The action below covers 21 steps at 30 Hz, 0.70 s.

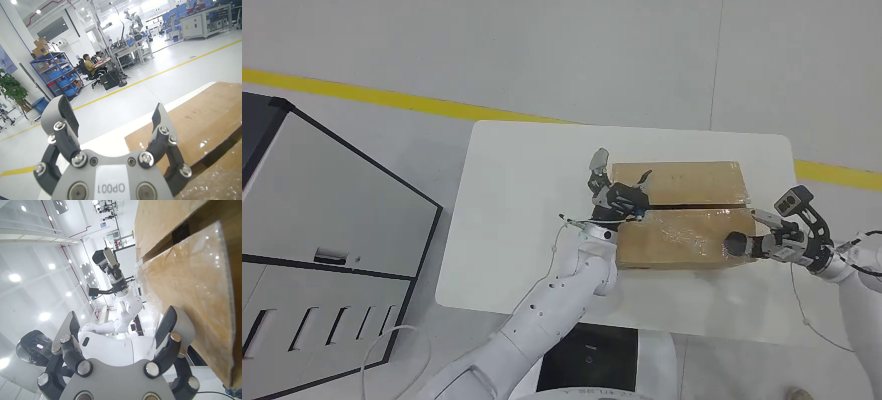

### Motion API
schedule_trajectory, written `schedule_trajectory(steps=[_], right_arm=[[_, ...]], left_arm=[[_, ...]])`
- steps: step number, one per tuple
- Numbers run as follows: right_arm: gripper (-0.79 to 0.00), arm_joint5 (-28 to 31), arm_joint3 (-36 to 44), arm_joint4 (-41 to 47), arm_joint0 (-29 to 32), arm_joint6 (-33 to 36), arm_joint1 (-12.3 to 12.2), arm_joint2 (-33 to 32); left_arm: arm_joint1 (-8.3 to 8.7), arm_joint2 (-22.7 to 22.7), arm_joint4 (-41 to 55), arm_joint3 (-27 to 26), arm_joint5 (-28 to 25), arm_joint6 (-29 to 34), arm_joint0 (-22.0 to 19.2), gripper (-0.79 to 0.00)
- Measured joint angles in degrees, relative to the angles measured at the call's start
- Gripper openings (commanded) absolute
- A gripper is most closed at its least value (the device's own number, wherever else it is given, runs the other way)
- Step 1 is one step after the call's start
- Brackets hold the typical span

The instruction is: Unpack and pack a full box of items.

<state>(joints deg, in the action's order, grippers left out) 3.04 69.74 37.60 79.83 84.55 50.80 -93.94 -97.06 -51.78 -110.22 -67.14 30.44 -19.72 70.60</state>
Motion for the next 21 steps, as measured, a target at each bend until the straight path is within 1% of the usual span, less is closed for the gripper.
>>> schedule_trajectory(steps=[5,10,14,21], right_arm=[[0.0,-0.4,0.9,0.6,1.4,-0.2,-0.2,-1.1],[0.0,-1.4,2.0,0.4,2.4,-0.4,-0.3,-0.7],[0.0,-2.3,1.7,-1.3,2.3,-0.6,-0.5,-0.5],[0.0,-2.1,1.7,-2.9,2.0,0.3,-1.1,-1.6]], left_arm=[[-0.16,0.1,0.1,0.4,0.0,0.0,-0.3,0.0],[-0.19,-0.3,0.2,0.5,0.0,-0.1,-0.4,0.0],[-0.23,-0.5,0.1,0.5,0.1,-0.1,-0.3,0.0],[-0.17,-1.1,0.3,0.5,-0.2,-0.3,-0.1,0.0]])
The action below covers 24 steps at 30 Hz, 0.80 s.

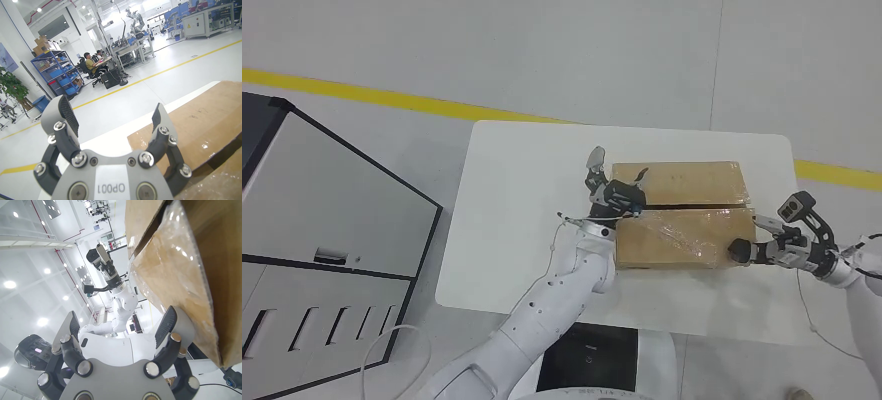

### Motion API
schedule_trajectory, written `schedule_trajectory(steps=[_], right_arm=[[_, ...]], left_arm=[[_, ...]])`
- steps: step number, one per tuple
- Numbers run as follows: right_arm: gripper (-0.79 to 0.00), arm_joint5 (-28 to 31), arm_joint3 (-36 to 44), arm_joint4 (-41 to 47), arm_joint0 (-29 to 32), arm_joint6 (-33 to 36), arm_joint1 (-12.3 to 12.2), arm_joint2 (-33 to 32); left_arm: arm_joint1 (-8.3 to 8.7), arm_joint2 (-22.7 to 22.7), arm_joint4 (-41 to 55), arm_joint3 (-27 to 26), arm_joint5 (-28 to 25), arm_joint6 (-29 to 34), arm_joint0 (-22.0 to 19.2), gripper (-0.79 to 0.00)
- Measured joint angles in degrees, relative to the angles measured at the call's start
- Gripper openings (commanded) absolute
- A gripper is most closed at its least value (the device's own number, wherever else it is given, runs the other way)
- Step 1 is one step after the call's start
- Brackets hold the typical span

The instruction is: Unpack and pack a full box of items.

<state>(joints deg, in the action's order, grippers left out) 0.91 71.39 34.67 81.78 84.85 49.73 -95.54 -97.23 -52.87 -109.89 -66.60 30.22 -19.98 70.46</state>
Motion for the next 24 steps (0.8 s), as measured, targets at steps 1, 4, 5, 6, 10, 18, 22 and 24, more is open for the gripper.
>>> schedule_trajectory(steps=[1,4,5,6,10,18,22,24], right_arm=[[0.0,-0.1,0.2,-0.4,0.1,0.3,-0.1,-0.2],[0.0,-0.6,1.3,-2.7,0.5,1.0,-0.5,-0.4],[0.0,-0.8,1.7,-3.4,0.7,1.3,-0.6,-0.4],[0.0,-1.0,2.0,-4.2,0.8,1.4,-0.7,-0.5],[-0.028,-1.6,3.5,-6.8,1.3,2.0,-1.2,-1.1],[-0.357,-2.4,6.2,-9.7,2.6,0.4,-1.6,-0.5],[-0.511,-2.5,6.1,-11.0,2.4,0.4,-1.8,-0.2],[-0.785,-2.6,6.2,-11.4,2.3,0.4,-1.9,-0.1]], left_arm=[[-0.05,0.1,0.1,-0.1,0.1,-0.1,0.1,0.0],[-0.11,0.1,0.1,-0.3,0.4,0.0,0.2,0.0],[-0.11,0.0,0.1,-0.3,0.4,0.0,0.2,0.0],[-0.1,0.0,0.1,-0.3,0.3,0.0,0.2,0.0],[-0.06,-0.4,0.1,-0.4,0.1,-0.1,0.2,0.0],[-0.07,-0.8,0.2,-0.5,-0.1,-0.1,0.3,0.0],[-0.04,-1.0,0.0,-0.7,-0.2,-0.1,0.4,0.0],[-0.02,-1.1,-0.1,-0.8,-0.2,0.0,0.5,0.0]])
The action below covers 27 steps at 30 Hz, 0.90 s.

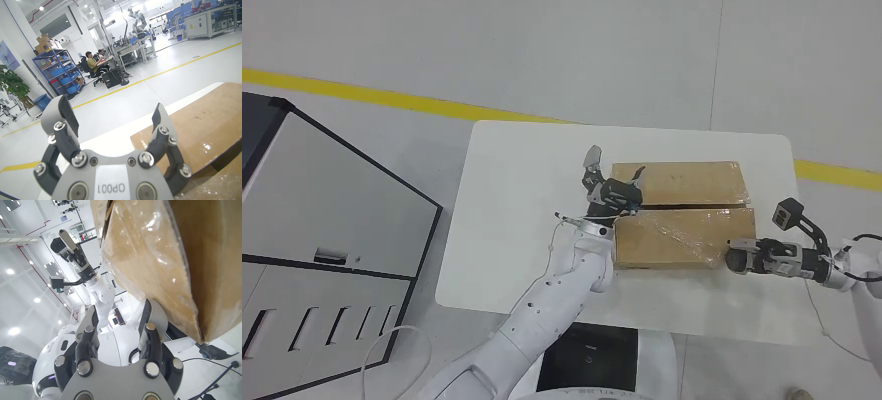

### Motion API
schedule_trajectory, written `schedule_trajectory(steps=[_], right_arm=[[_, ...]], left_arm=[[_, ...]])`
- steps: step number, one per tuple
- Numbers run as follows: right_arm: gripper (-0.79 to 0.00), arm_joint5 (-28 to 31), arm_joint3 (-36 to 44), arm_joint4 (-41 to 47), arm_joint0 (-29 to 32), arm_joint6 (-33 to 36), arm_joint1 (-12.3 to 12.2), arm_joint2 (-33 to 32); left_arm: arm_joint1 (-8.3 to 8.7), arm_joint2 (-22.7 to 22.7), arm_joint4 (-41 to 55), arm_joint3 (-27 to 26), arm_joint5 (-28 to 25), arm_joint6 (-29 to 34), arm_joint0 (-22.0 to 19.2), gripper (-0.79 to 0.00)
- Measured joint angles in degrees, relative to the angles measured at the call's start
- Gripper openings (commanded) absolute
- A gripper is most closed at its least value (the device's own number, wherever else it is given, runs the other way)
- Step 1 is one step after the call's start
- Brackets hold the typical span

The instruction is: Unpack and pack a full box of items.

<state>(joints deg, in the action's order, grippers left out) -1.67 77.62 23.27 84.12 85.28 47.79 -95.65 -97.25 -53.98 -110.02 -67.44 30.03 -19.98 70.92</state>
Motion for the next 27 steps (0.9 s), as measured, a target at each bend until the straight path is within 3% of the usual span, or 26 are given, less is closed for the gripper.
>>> schedule_trajectory(steps=[12,19,20,21,27], right_arm=[[-0.785,0.3,2.2,-0.1,0.4,0.3,-0.3,1.3],[-0.785,0.3,1.7,-0.8,0.6,2.2,-1.1,-1.2],[-0.32,0.2,1.7,-1.1,0.8,2.4,-1.3,-1.5],[0.0,0.1,1.9,-1.5,1.1,2.6,-1.4,-1.8],[0.0,-0.7,2.5,-2.4,2.8,2.5,-1.8,-2.6]], left_arm=[[0.1,-0.7,-0.2,-0.5,0.2,0.0,0.5,0.0],[0.14,-0.8,-0.6,-1.1,0.2,0.3,1.0,0.0],[0.12,-0.7,-0.6,-1.1,0.1,0.2,1.1,0.0],[0.1,-0.7,-0.5,-1.1,0.1,0.2,1.1,0.0],[-0.04,-0.4,-0.1,-0.4,-0.4,0.0,0.7,0.0]])
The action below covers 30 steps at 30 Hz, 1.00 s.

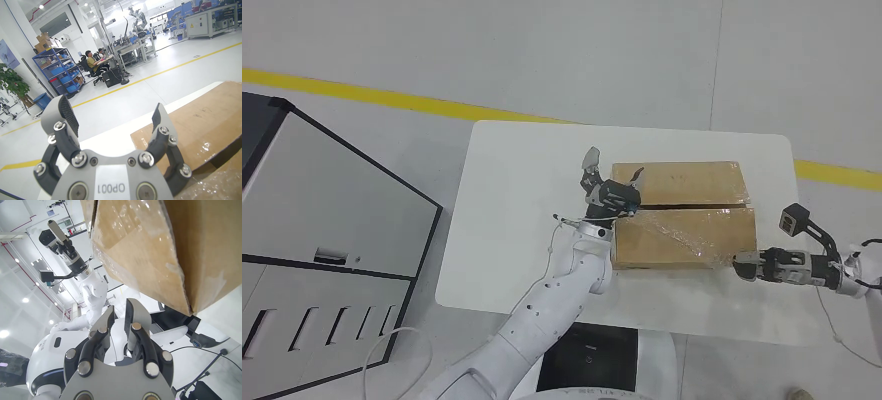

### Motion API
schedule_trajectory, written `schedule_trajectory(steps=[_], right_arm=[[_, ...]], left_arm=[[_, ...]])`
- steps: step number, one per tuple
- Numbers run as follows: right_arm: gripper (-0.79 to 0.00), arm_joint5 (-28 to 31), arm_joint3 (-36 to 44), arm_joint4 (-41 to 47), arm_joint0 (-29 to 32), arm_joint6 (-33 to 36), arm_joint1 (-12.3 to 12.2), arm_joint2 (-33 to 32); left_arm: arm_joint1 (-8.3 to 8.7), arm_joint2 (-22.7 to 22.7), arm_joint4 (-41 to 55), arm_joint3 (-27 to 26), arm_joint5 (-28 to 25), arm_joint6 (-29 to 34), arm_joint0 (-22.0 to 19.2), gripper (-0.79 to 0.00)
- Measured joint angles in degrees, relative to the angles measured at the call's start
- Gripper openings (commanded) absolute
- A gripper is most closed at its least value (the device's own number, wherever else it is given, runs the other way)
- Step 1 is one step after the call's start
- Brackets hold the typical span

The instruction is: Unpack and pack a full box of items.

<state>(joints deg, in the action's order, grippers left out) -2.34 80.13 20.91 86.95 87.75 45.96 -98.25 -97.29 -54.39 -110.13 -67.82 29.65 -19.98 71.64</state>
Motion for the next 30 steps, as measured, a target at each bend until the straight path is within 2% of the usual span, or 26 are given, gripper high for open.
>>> schedule_trajectory(steps=[9,19,30], right_arm=[[0.0,0.1,-0.4,1.0,0.0,-0.2,-0.4,-0.6],[0.0,0.1,-0.9,0.9,-0.9,-2.0,-0.3,2.3],[0.0,1.7,-0.2,3.6,-2.0,-0.3,-0.7,2.0]], left_arm=[[-0.27,0.3,0.8,0.9,-0.1,-0.2,-0.7,0.0],[-0.28,-0.2,1.0,1.4,0.2,-0.7,-0.6,0.0],[-0.15,-0.6,0.7,0.2,0.0,-0.6,0.2,0.0]])
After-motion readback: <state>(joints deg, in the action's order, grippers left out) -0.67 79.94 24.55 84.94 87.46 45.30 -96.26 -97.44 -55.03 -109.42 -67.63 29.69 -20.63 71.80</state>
